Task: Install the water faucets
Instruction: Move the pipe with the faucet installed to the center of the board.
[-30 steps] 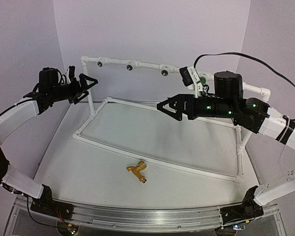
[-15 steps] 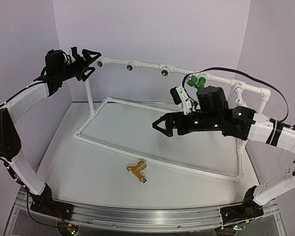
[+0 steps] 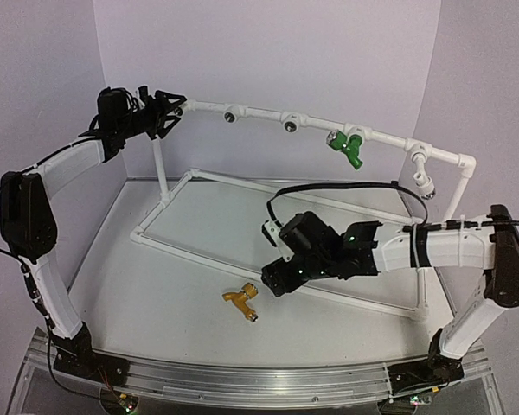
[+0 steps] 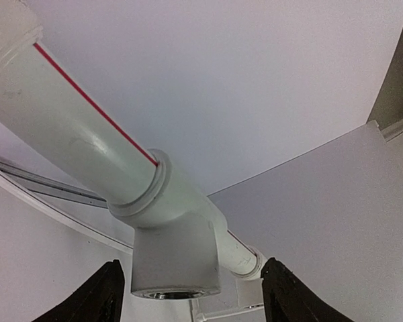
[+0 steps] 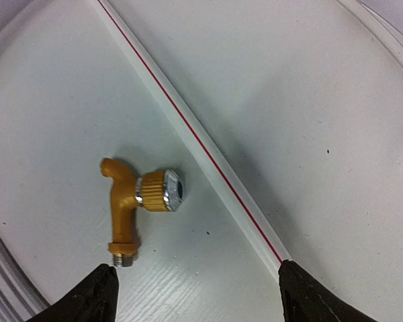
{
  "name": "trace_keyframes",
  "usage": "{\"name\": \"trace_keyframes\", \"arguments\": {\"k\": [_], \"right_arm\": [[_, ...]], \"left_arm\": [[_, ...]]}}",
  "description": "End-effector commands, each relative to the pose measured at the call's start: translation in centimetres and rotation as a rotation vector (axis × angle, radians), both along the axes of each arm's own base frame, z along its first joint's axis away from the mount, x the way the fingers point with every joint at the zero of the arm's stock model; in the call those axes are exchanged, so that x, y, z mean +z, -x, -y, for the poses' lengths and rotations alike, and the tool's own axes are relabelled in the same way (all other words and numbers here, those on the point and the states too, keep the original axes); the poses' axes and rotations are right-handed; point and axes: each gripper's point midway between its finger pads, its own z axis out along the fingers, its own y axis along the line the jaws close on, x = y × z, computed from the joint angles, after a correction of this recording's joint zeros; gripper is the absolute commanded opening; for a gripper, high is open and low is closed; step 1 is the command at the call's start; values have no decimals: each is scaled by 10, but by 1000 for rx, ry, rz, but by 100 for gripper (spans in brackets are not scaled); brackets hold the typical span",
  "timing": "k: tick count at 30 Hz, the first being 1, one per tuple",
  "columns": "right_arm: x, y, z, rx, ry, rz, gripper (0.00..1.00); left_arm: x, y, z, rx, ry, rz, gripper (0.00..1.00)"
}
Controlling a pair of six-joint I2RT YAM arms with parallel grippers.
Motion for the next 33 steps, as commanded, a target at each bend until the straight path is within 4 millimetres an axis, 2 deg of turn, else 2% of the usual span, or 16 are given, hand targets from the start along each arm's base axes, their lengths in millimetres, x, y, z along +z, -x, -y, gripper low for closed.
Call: {"name": "trace_keyframes", "arguments": {"k": [1,3,8,12,17,20,24,26,28,29,31,33], "right_arm": [[-40,-19,32,-61,253,96,82],[-54,-22,39,-62,321,108,82],[-80,-24,47,-21,430,121,79],[-97,-23,47,33,441,94,73],[-101,-25,47,36,354,52,67],[-102,-21,39,89,285,44,64],[-108,-17,24,147,241,20,50],[-111,-20,12,150,216,10,42],[-111,-25,-3,146,182,-6,40],[-113,-27,-8,135,175,-13,42],[-110,-34,-15,102,158,-11,46],[-104,-41,-17,66,150,-1,54]], "left_arm": [[27,5,1,-10,17,91,76],[22,0,1,-5,12,85,76],[20,-16,5,-13,21,85,68],[21,-24,4,7,19,96,54],[21,-23,-4,61,-13,118,35],[25,-18,-10,83,-52,155,25],[24,-14,-25,98,-81,168,17],[19,-10,-34,107,-109,169,23],[14,-3,-39,106,-149,168,42],[13,1,-40,101,-175,179,58],[12,16,-39,78,-232,203,78],[9,29,-43,83,-290,204,93]]}}
